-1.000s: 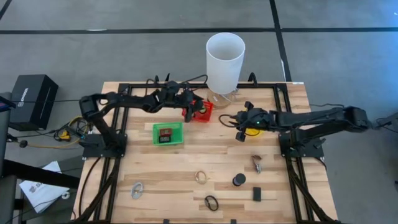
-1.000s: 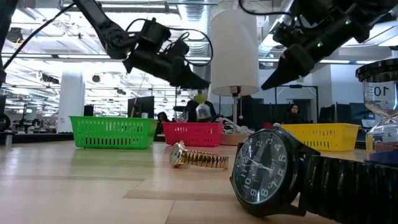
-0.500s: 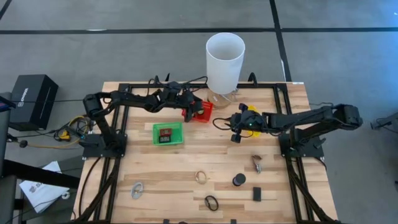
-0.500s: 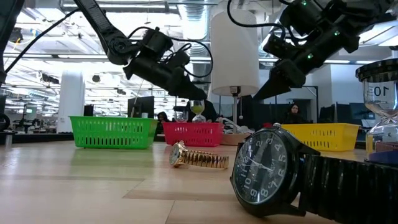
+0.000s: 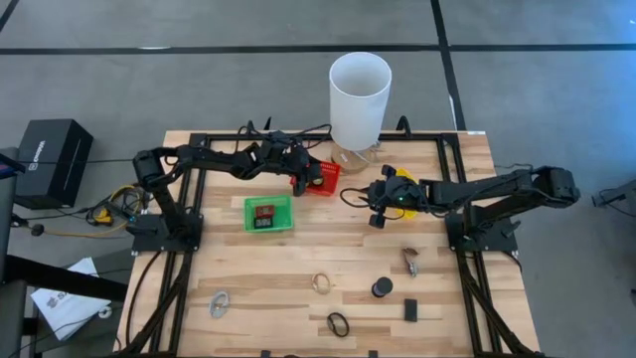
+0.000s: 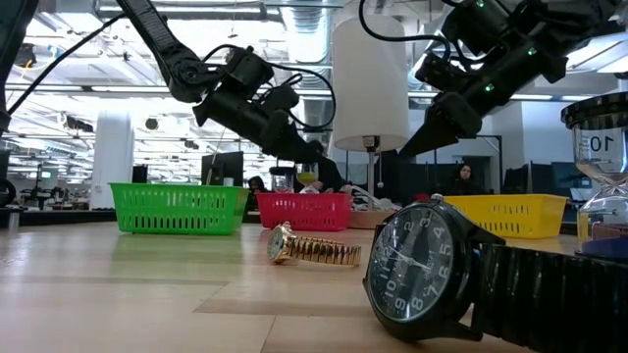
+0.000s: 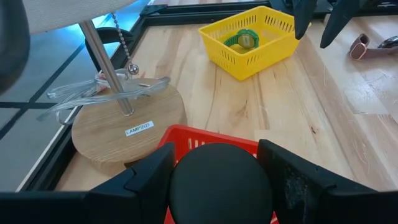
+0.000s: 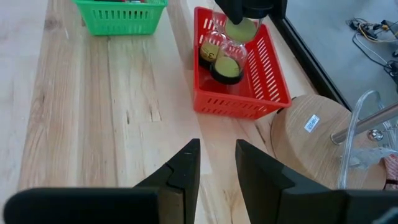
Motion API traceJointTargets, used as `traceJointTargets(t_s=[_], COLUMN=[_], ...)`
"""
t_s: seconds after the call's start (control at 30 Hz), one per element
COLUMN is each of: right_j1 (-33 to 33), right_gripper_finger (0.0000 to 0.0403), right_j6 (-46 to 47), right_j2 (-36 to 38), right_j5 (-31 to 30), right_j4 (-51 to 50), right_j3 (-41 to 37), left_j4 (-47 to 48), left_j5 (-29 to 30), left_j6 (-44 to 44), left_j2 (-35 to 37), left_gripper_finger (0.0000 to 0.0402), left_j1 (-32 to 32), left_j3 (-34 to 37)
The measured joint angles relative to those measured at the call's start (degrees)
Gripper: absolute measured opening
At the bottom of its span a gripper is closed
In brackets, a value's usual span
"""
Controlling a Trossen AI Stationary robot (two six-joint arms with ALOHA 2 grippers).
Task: Pick & Place Office items
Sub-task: Put the left black hourglass into the red bin, then put the brown watch into the yellow bin
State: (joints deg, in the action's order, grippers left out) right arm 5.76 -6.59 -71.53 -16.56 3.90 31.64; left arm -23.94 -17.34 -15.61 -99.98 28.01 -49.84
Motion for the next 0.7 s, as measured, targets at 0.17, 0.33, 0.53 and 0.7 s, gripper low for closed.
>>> traceJointTargets(t_s=[0.17,0.33,0.53,0.7], right_j1=[0.0,0.0,0.0,0.0], right_gripper_finger=[0.0093,0.0093,0.0093,0.0093], right_j6=[0.1,0.1,0.1,0.1], right_j2=[0.0,0.0,0.0,0.0], right_j5=[0.0,0.0,0.0,0.0], right_j4=[0.0,0.0,0.0,0.0], right_j3=[0.0,0.0,0.0,0.0], left_j4=[0.0,0.0,0.2,0.3], left_j5=[0.0,0.1,0.2,0.2], left_j6=[0.0,0.0,0.0,0.0], left_j2=[0.0,0.0,0.0,0.0], left_gripper_finger=[0.0221,0.0233,0.0247,0.0254], left_j1=[0.0,0.0,0.0,0.0], left_j3=[0.0,0.0,0.0,0.0])
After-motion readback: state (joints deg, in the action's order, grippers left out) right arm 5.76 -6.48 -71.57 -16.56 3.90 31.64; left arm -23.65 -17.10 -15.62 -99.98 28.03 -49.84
